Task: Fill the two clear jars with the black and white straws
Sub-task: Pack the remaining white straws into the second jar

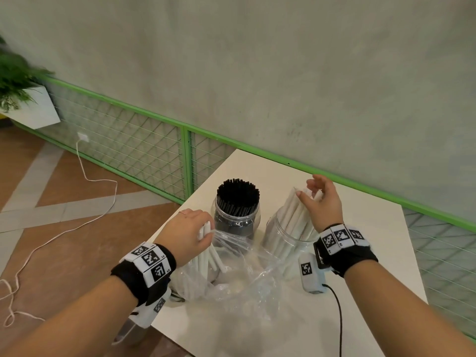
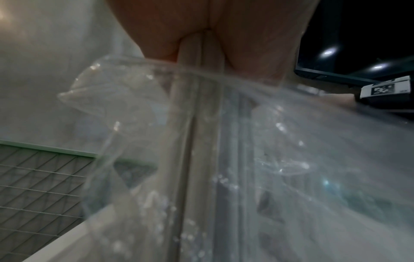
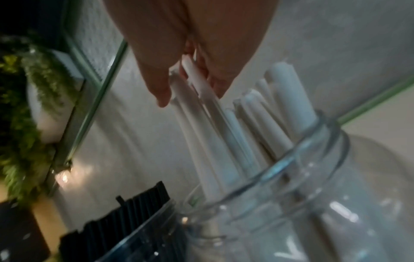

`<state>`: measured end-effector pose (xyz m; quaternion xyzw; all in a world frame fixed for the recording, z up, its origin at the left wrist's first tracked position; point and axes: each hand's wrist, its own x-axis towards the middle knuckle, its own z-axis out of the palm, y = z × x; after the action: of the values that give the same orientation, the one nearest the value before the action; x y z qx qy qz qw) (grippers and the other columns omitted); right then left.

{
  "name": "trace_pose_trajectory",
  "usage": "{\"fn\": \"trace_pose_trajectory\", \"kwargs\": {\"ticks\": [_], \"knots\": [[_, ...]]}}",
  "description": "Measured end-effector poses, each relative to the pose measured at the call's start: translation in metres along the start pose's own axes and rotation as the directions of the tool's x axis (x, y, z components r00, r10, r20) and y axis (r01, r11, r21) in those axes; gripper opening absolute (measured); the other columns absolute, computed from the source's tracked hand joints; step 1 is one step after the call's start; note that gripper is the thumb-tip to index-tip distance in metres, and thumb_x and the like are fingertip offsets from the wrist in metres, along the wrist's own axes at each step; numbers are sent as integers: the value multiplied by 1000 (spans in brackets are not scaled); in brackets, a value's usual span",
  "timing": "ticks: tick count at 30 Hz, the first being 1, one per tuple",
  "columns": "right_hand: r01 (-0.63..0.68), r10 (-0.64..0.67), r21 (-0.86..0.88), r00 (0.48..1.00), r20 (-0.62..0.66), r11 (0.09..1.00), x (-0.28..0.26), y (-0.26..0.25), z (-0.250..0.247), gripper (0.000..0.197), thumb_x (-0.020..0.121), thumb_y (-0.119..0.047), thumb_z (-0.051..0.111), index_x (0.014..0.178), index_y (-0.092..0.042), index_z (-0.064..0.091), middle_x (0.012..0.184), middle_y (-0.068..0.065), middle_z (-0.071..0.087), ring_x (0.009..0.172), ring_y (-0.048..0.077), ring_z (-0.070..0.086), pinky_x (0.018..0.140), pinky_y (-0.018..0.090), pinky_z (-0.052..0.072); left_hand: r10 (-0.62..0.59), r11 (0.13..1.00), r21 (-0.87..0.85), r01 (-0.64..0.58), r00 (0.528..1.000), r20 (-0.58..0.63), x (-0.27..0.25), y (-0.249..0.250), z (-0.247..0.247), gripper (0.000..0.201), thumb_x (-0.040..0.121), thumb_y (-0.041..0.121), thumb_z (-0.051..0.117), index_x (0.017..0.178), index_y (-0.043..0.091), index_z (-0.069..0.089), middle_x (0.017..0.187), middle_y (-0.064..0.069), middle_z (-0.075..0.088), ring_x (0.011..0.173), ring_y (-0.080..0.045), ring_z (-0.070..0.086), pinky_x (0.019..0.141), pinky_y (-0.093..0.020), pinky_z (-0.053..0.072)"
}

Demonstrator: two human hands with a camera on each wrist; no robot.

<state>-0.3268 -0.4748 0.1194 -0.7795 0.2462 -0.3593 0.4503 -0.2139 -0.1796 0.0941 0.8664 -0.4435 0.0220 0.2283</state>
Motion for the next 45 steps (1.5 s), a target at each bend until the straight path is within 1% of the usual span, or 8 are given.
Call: {"fn": "trace_pose_trajectory", "kwargs": {"ticks": [8, 12, 16, 22, 25, 29, 37, 45], "knots": [[240, -54, -461, 924, 379, 854, 0, 20, 0, 56, 93, -40, 54, 139, -11, 42, 138, 10, 49, 129, 27, 42, 110, 43, 31, 7, 1000, 17, -7, 1000, -11, 0, -5, -2, 40, 77, 53, 30, 90, 28, 57, 85, 12, 59, 79, -9, 44, 73, -24, 30], [314, -96, -611, 927, 362, 727, 5, 21, 5, 82, 82, -53, 63, 147, -21, 25, 151, 2, 33, 138, 22, 31, 111, 51, 28, 4, 1000, 25, -4, 1000, -6, 0, -5, -2, 36, 79, 52, 33, 89, 28, 57, 85, 12, 59, 78, -9, 43, 72, -23, 30], [395, -116, -626, 891, 438, 672, 11, 23, 7, 75, 79, -51, 66, 142, -31, 31, 146, -2, 40, 133, 22, 38, 105, 50, 36, -2, 1000, 13, 2, 1000, -29, 0, -2, -3, 12, 86, 36, 54, 91, 25, 58, 86, 11, 58, 80, -10, 43, 73, -23, 29], [465, -333, -429, 876, 349, 775, 10, 28, 4, 24, 84, -4, 64, 108, -5, 58, 106, 11, 58, 93, 27, 57, 84, 33, 44, 3, 1000, 17, -2, 1000, -17, 0, -5, -1, 36, 77, 52, 32, 89, 28, 57, 84, 12, 58, 78, -9, 43, 73, -24, 31], [513, -384, -467, 856, 348, 720, 6, 32, 2, 17, 84, -11, 63, 102, -9, 62, 105, 10, 61, 96, 31, 59, 86, 37, 46, -6, 1000, 19, 7, 999, -32, 0, -3, -2, 21, 84, 43, 46, 90, 26, 58, 85, 11, 58, 79, -10, 43, 73, -24, 31], [535, -317, -581, 840, 440, 613, 7, 36, -3, 36, 85, -45, 56, 115, -25, 62, 134, 7, 50, 120, 31, 48, 100, 52, 41, -16, 1000, 14, 16, 999, -38, 1, -1, -3, 8, 86, 31, 58, 91, 25, 58, 86, 10, 58, 80, -10, 43, 73, -24, 31], [260, -176, -459, 960, 218, 850, -12, 30, -27, 70, 84, -47, 64, 143, -21, 36, 150, 4, 31, 136, 25, 30, 112, 46, 28, -3, 1000, 23, 4, 999, -45, 0, -2, -3, 9, 85, 31, 58, 91, 24, 59, 85, 9, 59, 79, -11, 43, 73, -25, 32], [367, -95, -571, 888, 449, 734, 9, 41, -12, 80, 72, -60, 68, 141, -32, 38, 149, 1, 33, 136, 30, 30, 109, 50, 32, 15, 999, 37, -15, 1000, -24, 3, -4, -1, 36, 79, 51, 33, 90, 27, 58, 84, 12, 58, 78, -10, 45, 72, -24, 32]]}}
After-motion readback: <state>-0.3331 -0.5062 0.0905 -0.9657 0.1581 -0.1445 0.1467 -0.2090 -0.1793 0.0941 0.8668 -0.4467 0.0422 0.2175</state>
